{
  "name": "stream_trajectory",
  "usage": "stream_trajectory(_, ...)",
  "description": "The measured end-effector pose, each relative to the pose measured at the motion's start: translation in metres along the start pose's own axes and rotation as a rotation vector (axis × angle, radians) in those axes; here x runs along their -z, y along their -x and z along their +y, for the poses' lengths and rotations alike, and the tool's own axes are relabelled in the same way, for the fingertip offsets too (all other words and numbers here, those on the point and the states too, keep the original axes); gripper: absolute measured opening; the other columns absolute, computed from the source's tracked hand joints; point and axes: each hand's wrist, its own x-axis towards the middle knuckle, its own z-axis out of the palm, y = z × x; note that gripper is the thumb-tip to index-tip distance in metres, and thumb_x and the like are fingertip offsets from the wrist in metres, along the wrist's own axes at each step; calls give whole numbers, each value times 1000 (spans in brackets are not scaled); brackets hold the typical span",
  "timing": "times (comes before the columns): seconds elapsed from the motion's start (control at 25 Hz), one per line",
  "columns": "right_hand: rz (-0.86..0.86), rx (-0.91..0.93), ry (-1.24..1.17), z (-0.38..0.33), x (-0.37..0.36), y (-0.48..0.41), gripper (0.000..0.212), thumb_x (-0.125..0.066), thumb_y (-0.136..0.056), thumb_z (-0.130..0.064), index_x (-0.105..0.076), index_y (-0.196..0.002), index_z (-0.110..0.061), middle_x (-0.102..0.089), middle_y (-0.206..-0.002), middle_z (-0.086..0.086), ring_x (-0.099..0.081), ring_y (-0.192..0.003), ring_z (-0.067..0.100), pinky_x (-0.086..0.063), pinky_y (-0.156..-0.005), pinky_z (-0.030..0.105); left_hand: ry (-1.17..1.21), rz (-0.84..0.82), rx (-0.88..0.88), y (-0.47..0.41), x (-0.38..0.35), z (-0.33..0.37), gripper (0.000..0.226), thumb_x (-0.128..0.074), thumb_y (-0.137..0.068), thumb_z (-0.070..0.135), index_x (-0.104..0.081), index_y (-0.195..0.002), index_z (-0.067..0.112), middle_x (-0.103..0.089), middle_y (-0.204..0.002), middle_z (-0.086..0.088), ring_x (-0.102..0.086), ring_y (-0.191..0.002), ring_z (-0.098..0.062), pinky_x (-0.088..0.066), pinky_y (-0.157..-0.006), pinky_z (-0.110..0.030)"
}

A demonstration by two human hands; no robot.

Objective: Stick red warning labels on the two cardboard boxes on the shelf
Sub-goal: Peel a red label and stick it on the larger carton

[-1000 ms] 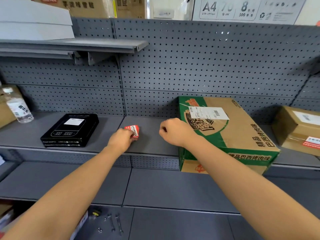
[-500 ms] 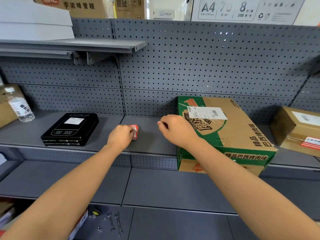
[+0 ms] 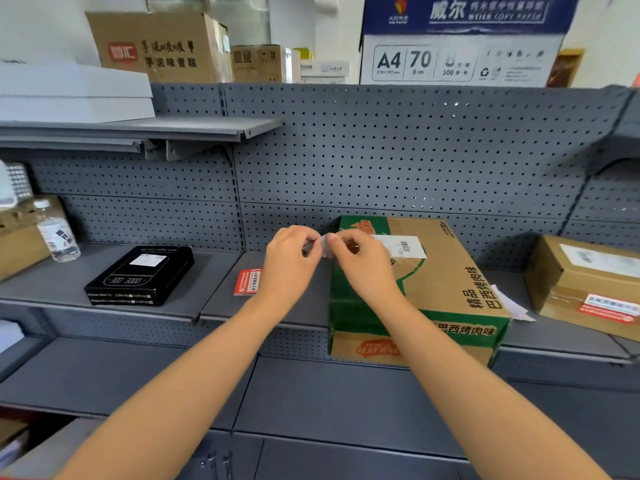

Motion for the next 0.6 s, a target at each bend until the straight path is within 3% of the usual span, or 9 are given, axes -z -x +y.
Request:
stream_trajectory(0.12, 81, -79, -226, 0, 38, 18, 16, -63, -99, -29, -75, -90, -22, -76, -86, -9, -69, -82, 9, -59, -82, 35, 36, 34, -96, 12, -16, 36, 11, -70, -93, 13, -75, -102, 16, -75, -104, 4, -65, -96, -11, -52, -86, -24)
stream_trajectory(0.2, 99, -106, -383, 7, 65, 30, 12, -65, -99, -22, -75, -97, -16, -77, -89, 1, -72, -84, 20, -61, -86, 41, 52, 14, -170, 24, -30, 58, 16, -71, -92, 12, -75, -108, 15, -74, -112, 3, -65, -104, -9, -47, -95, -16)
stream_trajectory(0.36, 53, -151, -487, 25, 104, 46, 10, -68, -98, -18, -77, -96, -15, -79, -95, 6, -75, -93, 21, -59, -92, 40, 65, -16, -215, 38, -56, 86, 20, -72, -92, 16, -76, -111, 13, -74, -117, 2, -65, -112, -9, -38, -105, -5)
stream_trajectory(0.6, 59, -189, -504, 47, 129, 61, 14, -64, -99, -12, -78, -97, -11, -79, -102, 4, -75, -100, 21, -59, -94, 36, 168, 19, -214, 50, -77, 110, 22, -67, -94, 24, -79, -107, 11, -75, -111, 1, -69, -107, -12, -52, -101, -25)
